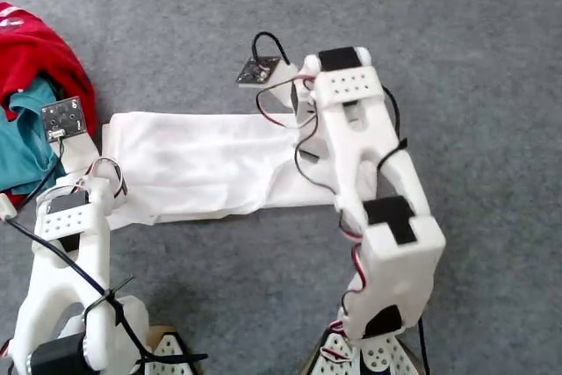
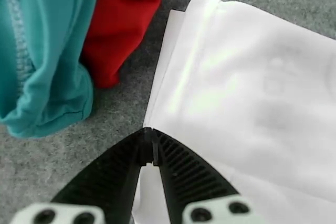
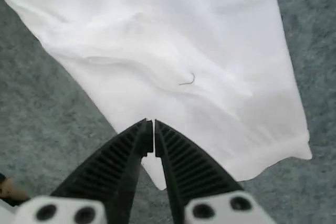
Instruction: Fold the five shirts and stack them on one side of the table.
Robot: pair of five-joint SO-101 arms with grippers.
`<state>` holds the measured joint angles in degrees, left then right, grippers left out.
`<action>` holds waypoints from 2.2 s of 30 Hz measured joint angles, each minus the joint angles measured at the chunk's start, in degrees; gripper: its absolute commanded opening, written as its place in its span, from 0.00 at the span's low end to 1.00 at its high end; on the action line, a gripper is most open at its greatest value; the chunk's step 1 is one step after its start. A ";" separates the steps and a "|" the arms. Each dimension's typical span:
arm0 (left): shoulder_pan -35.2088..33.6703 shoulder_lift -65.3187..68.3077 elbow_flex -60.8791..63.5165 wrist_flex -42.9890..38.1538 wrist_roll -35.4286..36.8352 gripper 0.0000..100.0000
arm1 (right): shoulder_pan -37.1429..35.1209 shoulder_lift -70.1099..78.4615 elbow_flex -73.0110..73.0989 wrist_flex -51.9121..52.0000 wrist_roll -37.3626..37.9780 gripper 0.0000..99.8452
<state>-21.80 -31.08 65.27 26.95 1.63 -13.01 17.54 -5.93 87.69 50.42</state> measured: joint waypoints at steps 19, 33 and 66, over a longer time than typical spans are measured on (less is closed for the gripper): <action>0.00 0.00 0.00 0.00 0.00 0.03 | -8.62 5.63 7.38 -17.49 -11.87 0.01; 0.00 0.00 0.00 0.00 0.00 0.03 | 6.77 1.23 -1.41 -2.64 -2.11 0.01; -5.36 -19.43 -11.60 29.01 3.25 0.19 | 14.86 3.96 -21.54 -1.49 -13.89 0.01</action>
<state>-27.16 -50.51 53.67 55.96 4.88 1.85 21.49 -27.47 86.20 36.53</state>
